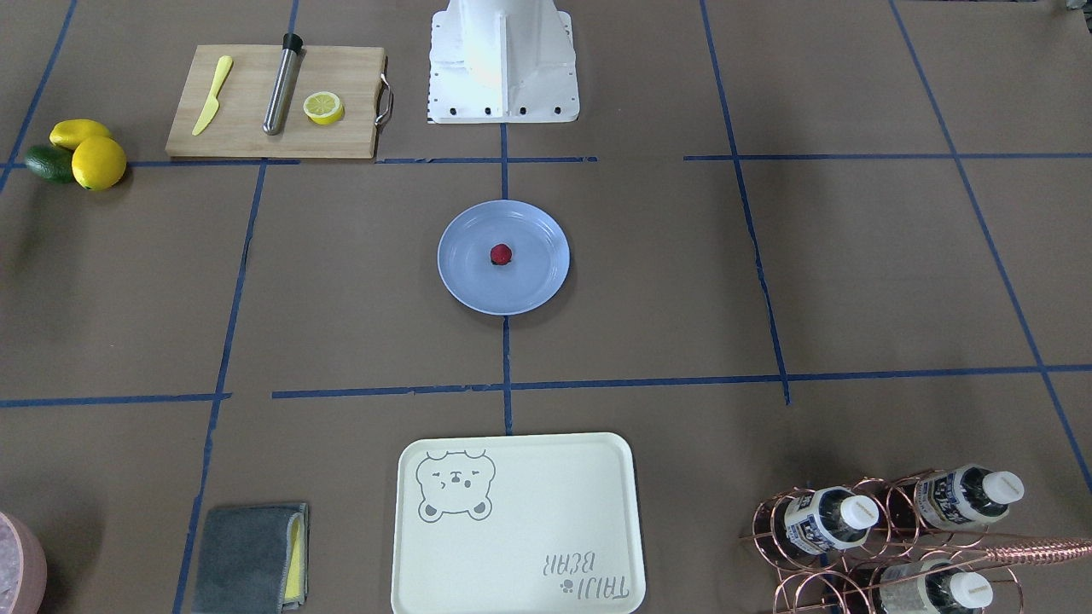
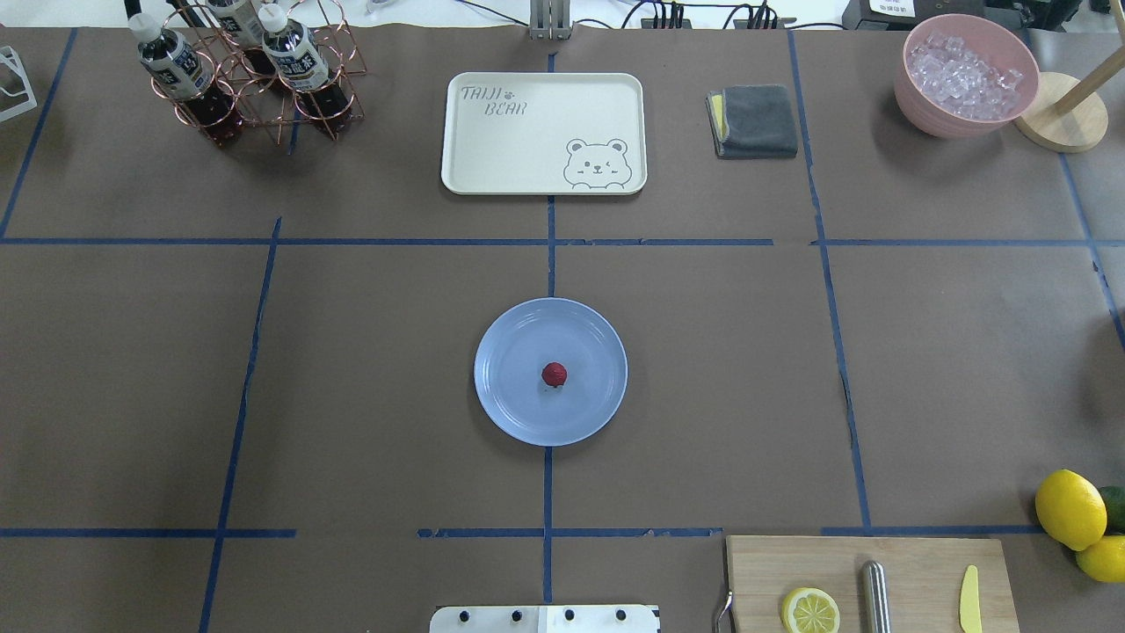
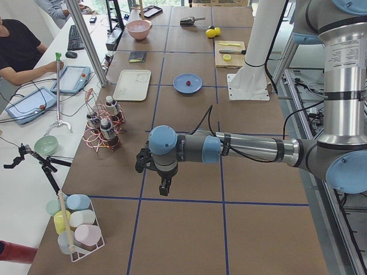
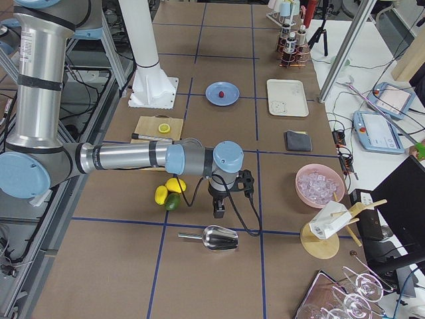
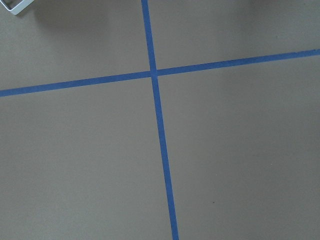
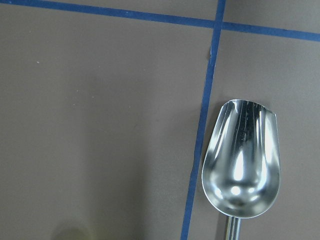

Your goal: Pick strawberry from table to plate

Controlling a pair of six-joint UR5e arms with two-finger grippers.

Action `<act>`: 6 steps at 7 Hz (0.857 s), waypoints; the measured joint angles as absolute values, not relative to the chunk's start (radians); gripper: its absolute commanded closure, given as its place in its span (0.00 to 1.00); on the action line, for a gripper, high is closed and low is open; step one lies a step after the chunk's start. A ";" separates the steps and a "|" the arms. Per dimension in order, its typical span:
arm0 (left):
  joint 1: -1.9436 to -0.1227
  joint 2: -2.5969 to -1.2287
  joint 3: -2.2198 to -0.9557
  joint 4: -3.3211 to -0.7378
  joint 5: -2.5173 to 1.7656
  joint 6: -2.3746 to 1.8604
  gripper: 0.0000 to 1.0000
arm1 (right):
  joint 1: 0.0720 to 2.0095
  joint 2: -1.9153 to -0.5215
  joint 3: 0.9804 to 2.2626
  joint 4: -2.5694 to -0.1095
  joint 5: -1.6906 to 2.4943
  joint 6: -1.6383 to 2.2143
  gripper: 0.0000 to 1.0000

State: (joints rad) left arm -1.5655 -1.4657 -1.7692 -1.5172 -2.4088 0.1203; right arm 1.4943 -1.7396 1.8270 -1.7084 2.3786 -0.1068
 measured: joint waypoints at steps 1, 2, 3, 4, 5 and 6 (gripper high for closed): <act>-1.567 -1.459 -1.770 -1.516 -2.407 0.121 0.00 | 1.494 -1.743 1.811 -1.669 2.378 -0.103 0.00; -1.570 -1.447 -1.772 -1.518 -2.406 0.122 0.00 | 1.494 -1.745 1.794 -1.627 2.378 -0.085 0.00; -1.570 -1.436 -1.768 -1.526 -2.405 0.124 0.00 | 1.495 -1.746 1.789 -1.592 2.379 -0.053 0.00; -1.571 -1.433 -1.763 -1.536 -2.397 0.126 0.00 | 1.496 -1.747 1.789 -1.565 2.381 -0.026 0.00; -1.571 -1.436 -1.761 -1.541 -2.378 0.127 0.00 | 1.497 -1.748 1.792 -1.553 2.384 -0.014 0.00; -1.571 -1.441 -1.763 -1.542 -2.360 0.127 0.00 | 1.497 -1.748 1.798 -1.548 2.385 -0.011 0.00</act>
State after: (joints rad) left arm -1.5708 -1.4408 -1.7627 -1.5416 -2.3598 0.1272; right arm 1.4975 -1.7484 1.7984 -1.5484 2.3852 -0.0108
